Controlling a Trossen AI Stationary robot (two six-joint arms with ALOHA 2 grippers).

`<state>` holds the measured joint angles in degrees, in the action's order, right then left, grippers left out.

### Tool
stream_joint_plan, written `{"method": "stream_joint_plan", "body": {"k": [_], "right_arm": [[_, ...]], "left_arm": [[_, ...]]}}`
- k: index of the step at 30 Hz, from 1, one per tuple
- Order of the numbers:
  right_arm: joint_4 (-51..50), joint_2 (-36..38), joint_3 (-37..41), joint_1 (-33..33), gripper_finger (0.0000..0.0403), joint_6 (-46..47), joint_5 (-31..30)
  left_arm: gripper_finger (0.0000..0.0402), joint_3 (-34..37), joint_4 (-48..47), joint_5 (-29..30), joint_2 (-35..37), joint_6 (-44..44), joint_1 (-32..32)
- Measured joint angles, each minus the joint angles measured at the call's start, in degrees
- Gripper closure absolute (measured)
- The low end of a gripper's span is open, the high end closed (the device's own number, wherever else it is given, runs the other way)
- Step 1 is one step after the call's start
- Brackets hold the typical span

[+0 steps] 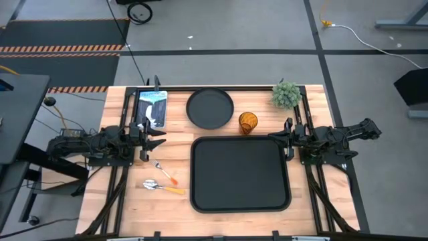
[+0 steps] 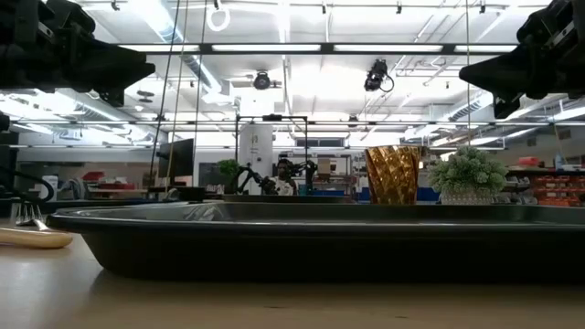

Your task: Pick and place plate/cup/fork/spoon on tray

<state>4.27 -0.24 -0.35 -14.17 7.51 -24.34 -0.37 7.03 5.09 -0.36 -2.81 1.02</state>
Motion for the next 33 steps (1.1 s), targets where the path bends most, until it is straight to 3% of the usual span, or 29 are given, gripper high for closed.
{"method": "stream_joint_plan", "body": {"k": [28, 33], "right_arm": [[0.2, 0.0, 0.0, 0.0, 0.0376, -0.1, 0.0], [7.5, 0.0, 0.0, 0.2, 0.0376, 4.1, -0.5]], "left_arm": [[0.0260, 0.0, 0.0, 0.0, 0.0, 0.0, 0.0], [0.0260, 0.0, 0.0, 0.0, 0.0, 0.0, 0.0]]}}
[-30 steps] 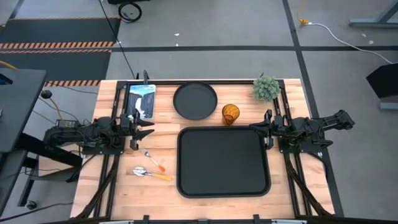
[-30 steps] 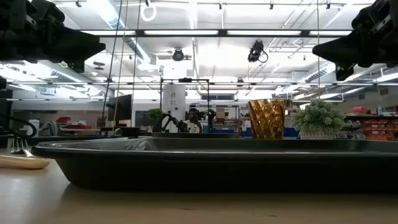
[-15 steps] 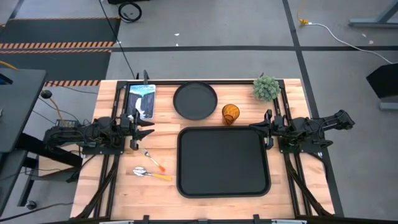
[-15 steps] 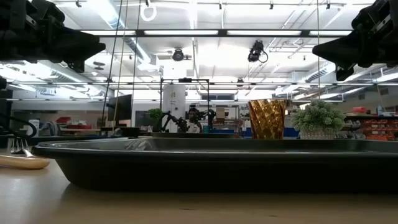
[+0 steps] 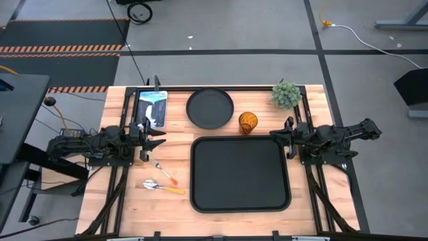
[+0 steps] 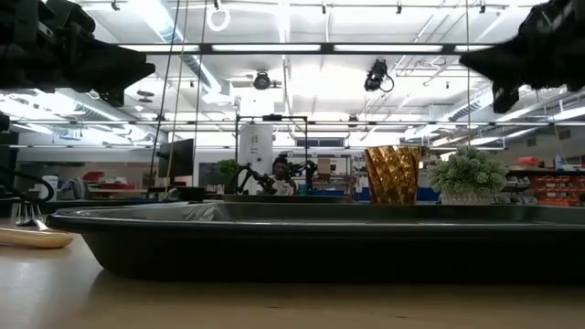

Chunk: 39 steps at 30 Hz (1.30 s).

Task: Pick and place plate/cup/fork/spoon on tray
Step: Put the brown cup on the top right of the black tray

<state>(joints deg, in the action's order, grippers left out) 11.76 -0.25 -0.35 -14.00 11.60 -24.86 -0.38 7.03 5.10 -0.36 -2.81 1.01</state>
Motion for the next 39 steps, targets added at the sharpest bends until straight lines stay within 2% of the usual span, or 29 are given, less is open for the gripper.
{"method": "stream_joint_plan", "body": {"k": [2, 5, 9, 12, 15, 20, 26, 33, 39], "right_arm": [[5.2, 0.0, 0.0, 0.0, 0.0376, 0.0, -1.2], [13.9, 0.0, 0.0, 0.3, 0.0376, -4.9, -2.5], [17.7, -0.4, -0.1, 1.4, 0.0376, -7.0, -6.4], [12.6, -2.0, -1.9, 3.3, 0.0383, -5.3, -11.4], [3.7, -4.9, -4.9, 6.0, 0.0394, -0.8, -11.2], [-3.6, -12.9, -8.6, 10.2, 0.0395, 7.3, -6.8], [-8.0, -24.5, -12.3, 13.7, 0.0380, 9.7, -4.8], [-19.5, -35.5, -21.0, 19.5, 0.0373, 12.9, 3.4], [-31.0, -44.3, -29.1, 25.1, 0.0331, 11.1, 7.1]], "left_arm": [[0.0260, 0.0, 0.0, 0.0, 0.0, 0.0, 0.0], [0.0260, 0.0, 0.0, 0.0, 0.0, 0.0, 0.0], [0.0260, 0.0, 0.0, 0.0, 0.0, 0.0, 0.0], [0.0260, 0.0, 0.0, 0.0, 0.0, 0.0, 0.0], [0.0260, 0.0, 0.0, 0.0, 0.0, 0.0, 0.0], [0.0260, 0.0, 0.0, 0.0, 0.0, 0.0, 0.0], [0.0260, 0.0, 0.0, 0.0, 0.0, 0.0, 0.0], [0.0260, 0.0, 0.0, 0.0, 0.0, 0.0, 0.0], [0.0260, 0.0, 0.0, 0.0, 0.0, 0.0, 0.0]]}}
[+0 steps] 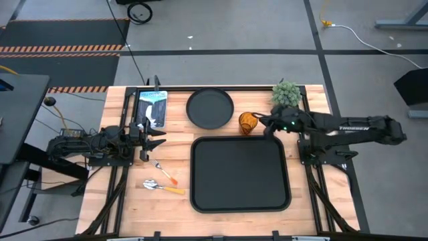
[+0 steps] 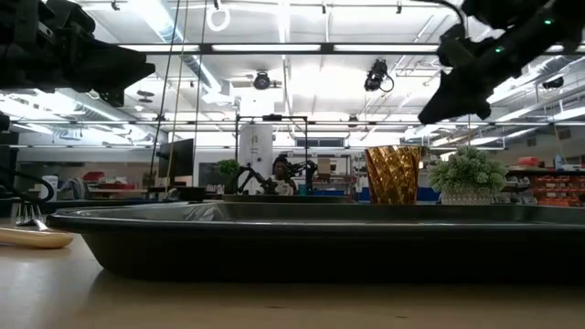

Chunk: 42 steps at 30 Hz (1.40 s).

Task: Pick and place plate/cup/fork/spoon on tray
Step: Put the brown cup on the top right of the black tray

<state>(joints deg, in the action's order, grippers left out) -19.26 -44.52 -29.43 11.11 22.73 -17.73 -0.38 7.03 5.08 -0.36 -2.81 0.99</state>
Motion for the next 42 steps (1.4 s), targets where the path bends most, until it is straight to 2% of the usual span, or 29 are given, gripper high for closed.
{"method": "stream_joint_plan", "body": {"k": [7, 14, 22, 29, 36, 42], "right_arm": [[-1.3, -10.0, -6.3, 6.4, 0.0263, -3.5, 8.0], [-4.8, -18.5, -12.4, 12.1, 0.0232, -8.3, 11.7], [-12.4, -27.7, -21.1, 16.4, 0.0230, -14.0, 16.1], [-18.7, -33.9, -26.7, 17.2, 0.0230, -17.7, 17.9], [-21.7, -37.8, -28.4, 16.9, 0.0233, -19.7, 18.4], [-22.4, -39.1, -28.4, 17.2, 0.0259, -19.9, 18.2]], "left_arm": [[0.0260, 0.0, 0.0, 0.0, 0.0, 0.0, 0.0], [0.0260, 0.0, 0.0, 0.0, 0.0, 0.0, 0.0], [0.0260, 0.0, 0.0, 0.0, 0.0, 0.0, 0.0], [0.0260, 0.0, 0.0, 0.0, 0.0, 0.0, 0.0], [0.0260, 0.0, 0.0, 0.0, 0.0, 0.0, 0.0], [0.0260, 0.0, 0.0, 0.0, 0.0, 0.0, 0.0]]}}
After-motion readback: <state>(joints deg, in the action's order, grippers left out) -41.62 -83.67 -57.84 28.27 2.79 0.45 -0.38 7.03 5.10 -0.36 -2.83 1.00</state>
